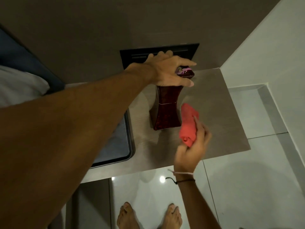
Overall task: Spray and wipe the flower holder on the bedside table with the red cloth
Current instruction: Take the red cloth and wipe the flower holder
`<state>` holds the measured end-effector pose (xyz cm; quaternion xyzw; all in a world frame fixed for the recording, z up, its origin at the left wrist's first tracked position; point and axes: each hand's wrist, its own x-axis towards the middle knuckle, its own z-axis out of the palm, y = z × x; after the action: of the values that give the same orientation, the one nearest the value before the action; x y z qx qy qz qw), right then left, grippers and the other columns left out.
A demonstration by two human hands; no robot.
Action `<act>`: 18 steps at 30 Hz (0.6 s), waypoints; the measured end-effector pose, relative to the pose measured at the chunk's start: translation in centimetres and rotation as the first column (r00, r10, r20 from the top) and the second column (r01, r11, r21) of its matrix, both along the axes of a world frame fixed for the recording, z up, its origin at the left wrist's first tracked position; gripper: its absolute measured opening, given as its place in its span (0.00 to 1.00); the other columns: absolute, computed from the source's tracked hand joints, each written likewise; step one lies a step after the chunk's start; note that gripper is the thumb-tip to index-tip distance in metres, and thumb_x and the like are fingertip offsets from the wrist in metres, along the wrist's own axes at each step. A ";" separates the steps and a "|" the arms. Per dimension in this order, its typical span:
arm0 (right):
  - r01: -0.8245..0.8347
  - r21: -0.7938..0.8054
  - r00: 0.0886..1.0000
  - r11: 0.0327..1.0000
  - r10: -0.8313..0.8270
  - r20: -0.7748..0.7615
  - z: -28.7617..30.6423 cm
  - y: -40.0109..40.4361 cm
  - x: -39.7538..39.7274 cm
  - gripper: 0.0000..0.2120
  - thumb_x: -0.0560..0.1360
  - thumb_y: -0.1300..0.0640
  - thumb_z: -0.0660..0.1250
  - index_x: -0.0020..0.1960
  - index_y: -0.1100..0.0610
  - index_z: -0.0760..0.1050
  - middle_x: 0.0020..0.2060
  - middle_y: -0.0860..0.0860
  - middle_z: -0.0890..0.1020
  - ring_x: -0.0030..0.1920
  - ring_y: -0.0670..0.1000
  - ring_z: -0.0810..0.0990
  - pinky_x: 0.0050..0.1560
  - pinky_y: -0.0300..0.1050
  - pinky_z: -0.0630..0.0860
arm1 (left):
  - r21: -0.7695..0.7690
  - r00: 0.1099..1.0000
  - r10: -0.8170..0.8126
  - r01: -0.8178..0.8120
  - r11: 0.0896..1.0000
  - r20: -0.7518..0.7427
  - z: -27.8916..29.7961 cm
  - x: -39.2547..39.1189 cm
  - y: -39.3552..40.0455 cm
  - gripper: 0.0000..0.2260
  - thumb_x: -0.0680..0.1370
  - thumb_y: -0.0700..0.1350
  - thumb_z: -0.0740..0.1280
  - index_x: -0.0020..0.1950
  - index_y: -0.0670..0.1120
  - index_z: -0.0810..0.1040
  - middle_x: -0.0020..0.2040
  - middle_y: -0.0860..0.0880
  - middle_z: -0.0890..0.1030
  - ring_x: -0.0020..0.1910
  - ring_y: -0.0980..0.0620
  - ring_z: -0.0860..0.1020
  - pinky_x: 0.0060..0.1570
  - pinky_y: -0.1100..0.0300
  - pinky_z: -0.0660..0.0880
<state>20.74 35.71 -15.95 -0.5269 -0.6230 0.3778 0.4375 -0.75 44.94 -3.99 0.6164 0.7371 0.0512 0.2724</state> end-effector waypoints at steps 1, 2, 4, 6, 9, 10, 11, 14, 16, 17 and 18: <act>-0.075 0.076 0.997 0.994 0.072 0.039 0.4 0.6 -0.8 0.31 0.68 0.67 0.61 0.69 0.51 0.72 0.64 0.52 0.69 0.62 0.57 0.74 0.56 0.62 0.78 | -0.004 1.000 0.008 -0.008 1.000 0.009 0.1 -0.1 0.1 0.35 0.71 0.74 0.62 0.77 0.69 0.60 0.71 0.41 0.70 0.72 0.37 0.67 0.71 0.33 0.59; -0.166 0.174 0.981 0.971 0.144 0.134 0.5 0.8 -1.4 0.27 0.71 0.65 0.65 0.69 0.51 0.73 0.63 0.51 0.68 0.63 0.57 0.72 0.57 0.61 0.77 | -0.006 1.000 0.019 -0.019 1.000 0.020 0.1 -0.1 0.1 0.36 0.70 0.74 0.62 0.77 0.69 0.60 0.71 0.41 0.70 0.73 0.37 0.67 0.72 0.32 0.58; -0.335 0.387 0.895 0.859 0.162 0.416 0.0 0.8 -2.3 0.20 0.75 0.55 0.70 0.67 0.51 0.77 0.60 0.53 0.68 0.59 0.57 0.71 0.56 0.56 0.75 | -0.006 0.999 0.034 -0.034 0.999 0.026 0.2 -0.2 0.1 0.35 0.70 0.74 0.62 0.76 0.70 0.60 0.72 0.41 0.70 0.73 0.37 0.67 0.72 0.33 0.58; -0.476 0.532 0.778 0.701 0.054 0.626 -0.7 1.0 -3.5 0.17 0.77 0.54 0.69 0.65 0.51 0.79 0.58 0.53 0.70 0.56 0.56 0.71 0.55 0.55 0.73 | -0.006 0.999 0.027 -0.027 1.000 0.024 0.2 -0.1 0.1 0.35 0.70 0.74 0.63 0.76 0.70 0.60 0.72 0.41 0.69 0.73 0.37 0.66 0.72 0.33 0.59; -0.691 0.458 0.513 0.559 -0.066 0.856 -1.4 1.7 -5.0 0.18 0.73 0.54 0.70 0.63 0.52 0.80 0.61 0.51 0.79 0.58 0.55 0.69 0.59 0.57 0.70 | -0.001 1.000 0.020 -0.020 1.000 0.002 0.0 0.0 0.0 0.35 0.71 0.73 0.63 0.77 0.68 0.60 0.73 0.40 0.69 0.73 0.36 0.66 0.72 0.33 0.60; -0.736 0.399 0.423 0.547 -0.088 0.902 -1.6 1.9 -5.1 0.19 0.72 0.53 0.70 0.62 0.52 0.80 0.62 0.51 0.81 0.59 0.55 0.68 0.60 0.56 0.68 | -0.001 1.000 0.014 -0.014 1.000 -0.006 0.0 0.1 0.0 0.36 0.71 0.73 0.63 0.78 0.68 0.59 0.73 0.39 0.68 0.73 0.36 0.66 0.72 0.33 0.60; -0.765 0.344 0.346 0.544 -0.102 0.933 -1.7 2.0 -5.1 0.19 0.71 0.52 0.70 0.61 0.52 0.81 0.63 0.51 0.81 0.59 0.55 0.67 0.61 0.56 0.65 | -0.001 1.000 0.008 -0.008 1.000 -0.015 0.0 0.1 0.0 0.36 0.72 0.73 0.63 0.78 0.67 0.59 0.73 0.39 0.68 0.73 0.36 0.66 0.72 0.32 0.60; -0.805 0.177 0.164 0.566 -0.075 0.984 -1.4 1.7 -5.5 0.17 0.70 0.51 0.71 0.58 0.52 0.82 0.67 0.55 0.78 0.61 0.57 0.68 0.63 0.57 0.62 | -0.001 1.000 0.000 0.000 1.000 -0.022 0.1 0.2 -0.1 0.36 0.72 0.73 0.63 0.78 0.67 0.59 0.73 0.39 0.68 0.73 0.35 0.66 0.71 0.33 0.60; -0.815 0.026 0.023 0.579 -0.012 1.000 -0.8 1.1 -6.4 0.11 0.70 0.53 0.70 0.51 0.52 0.84 0.65 0.58 0.78 0.63 0.59 0.71 0.64 0.59 0.60 | 0.000 1.000 -0.006 0.006 1.000 -0.027 0.2 0.3 -0.2 0.36 0.72 0.72 0.63 0.78 0.66 0.59 0.73 0.39 0.68 0.73 0.36 0.65 0.71 0.33 0.60; -0.810 -0.050 -0.035 0.584 0.037 0.999 -0.4 0.7 -7.1 0.09 0.70 0.53 0.69 0.48 0.52 0.85 0.62 0.59 0.79 0.64 0.59 0.72 0.65 0.59 0.58 | 0.001 0.999 -0.012 0.012 1.000 -0.031 0.3 0.4 -0.2 0.35 0.72 0.72 0.63 0.78 0.66 0.59 0.73 0.39 0.68 0.73 0.36 0.65 0.72 0.33 0.59; -0.798 -0.114 -0.069 0.592 0.098 0.993 -0.1 0.3 -7.7 0.09 0.72 0.53 0.67 0.47 0.53 0.85 0.59 0.59 0.79 0.65 0.60 0.71 0.66 0.59 0.58 | 0.003 0.999 -0.017 0.017 1.000 -0.035 0.4 0.5 -0.3 0.35 0.73 0.71 0.63 0.78 0.66 0.59 0.73 0.39 0.68 0.73 0.36 0.65 0.72 0.33 0.59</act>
<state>13.02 36.06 -16.09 -0.2265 -0.9605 -0.1140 -0.1144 -0.24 44.61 -3.59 0.6240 0.7362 0.0393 0.2589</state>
